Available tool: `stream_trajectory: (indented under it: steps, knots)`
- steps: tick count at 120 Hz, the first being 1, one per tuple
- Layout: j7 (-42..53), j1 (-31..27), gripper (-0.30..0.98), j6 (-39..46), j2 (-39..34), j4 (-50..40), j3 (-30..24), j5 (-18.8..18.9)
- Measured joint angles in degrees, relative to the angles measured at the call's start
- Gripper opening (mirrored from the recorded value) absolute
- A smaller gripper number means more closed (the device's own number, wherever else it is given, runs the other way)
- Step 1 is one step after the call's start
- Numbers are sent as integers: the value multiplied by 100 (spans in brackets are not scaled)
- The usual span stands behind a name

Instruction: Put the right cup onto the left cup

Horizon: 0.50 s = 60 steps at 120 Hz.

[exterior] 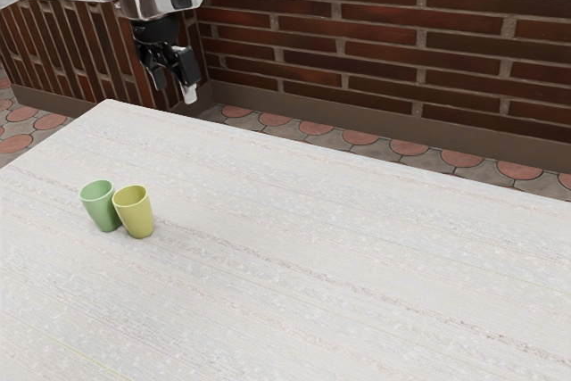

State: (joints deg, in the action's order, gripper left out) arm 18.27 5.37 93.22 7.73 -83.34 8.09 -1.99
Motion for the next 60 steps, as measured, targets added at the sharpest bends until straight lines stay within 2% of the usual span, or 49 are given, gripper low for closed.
stream_trajectory:
  steps: [33, 60]
  knots:
    - [-3, 1, 69, 20, 4, -67, -3, -8]
    - [-9, -4, 69, 241, -694, -1362, 110, -4]
